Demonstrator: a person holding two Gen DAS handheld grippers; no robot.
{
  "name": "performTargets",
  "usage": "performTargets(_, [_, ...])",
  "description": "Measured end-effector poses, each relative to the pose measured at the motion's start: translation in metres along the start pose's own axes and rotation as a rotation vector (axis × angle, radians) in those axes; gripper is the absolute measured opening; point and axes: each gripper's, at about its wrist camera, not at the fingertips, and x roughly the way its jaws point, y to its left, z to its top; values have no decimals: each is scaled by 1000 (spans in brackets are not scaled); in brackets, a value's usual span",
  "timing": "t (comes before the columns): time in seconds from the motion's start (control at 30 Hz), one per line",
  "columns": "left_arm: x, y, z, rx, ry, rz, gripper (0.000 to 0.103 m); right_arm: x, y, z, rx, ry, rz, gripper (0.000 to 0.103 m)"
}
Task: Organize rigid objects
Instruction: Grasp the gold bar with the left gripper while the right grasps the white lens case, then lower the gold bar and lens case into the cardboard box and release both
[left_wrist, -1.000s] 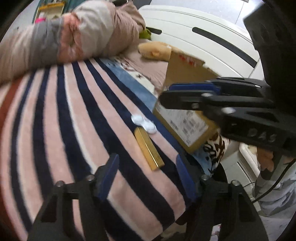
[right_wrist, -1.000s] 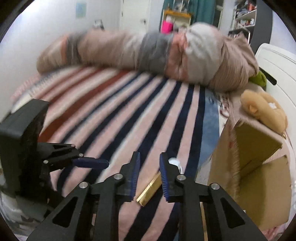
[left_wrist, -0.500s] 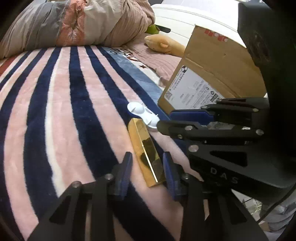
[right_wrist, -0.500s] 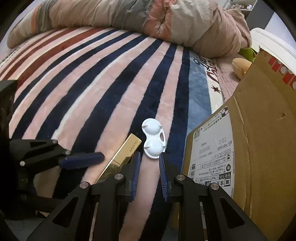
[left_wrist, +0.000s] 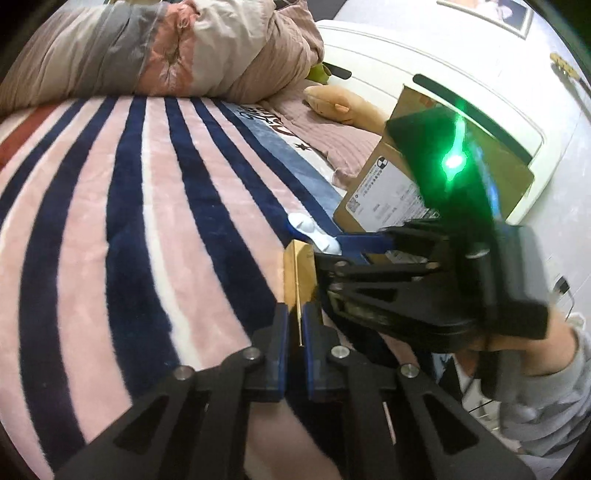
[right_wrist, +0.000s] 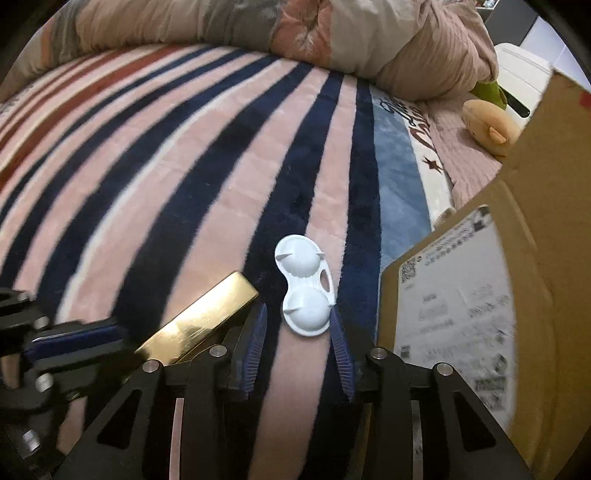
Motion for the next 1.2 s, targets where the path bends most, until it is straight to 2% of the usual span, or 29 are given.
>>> performTargets(0.07, [4,-2,-1,-1,8,-18,11,3,-2,2,18,-15,1,31])
performTargets(0.13, [7,-4,-2,6,16,-21,21,6,-6,4,25,-23,15,31])
performTargets(0.4, [22,-7,1,-19,10,23,19,10,-11,5,40,-58,77,26])
performTargets(0.73, [-10,4,-4,7,1,69,15,-10,-1,-5,42,-51,169,26])
performTargets(0.93, [-29,9,-9,27,29,110,15,-26,8,-22,38,-31,242,26])
performTargets(1.07, [-15,10,-9,7,45,127,18,-26,9,-27,46,-45,259,27])
performTargets(1.2, [-3,10,-7,-4,26,153,18,-24,5,-24,49,-60,273,28])
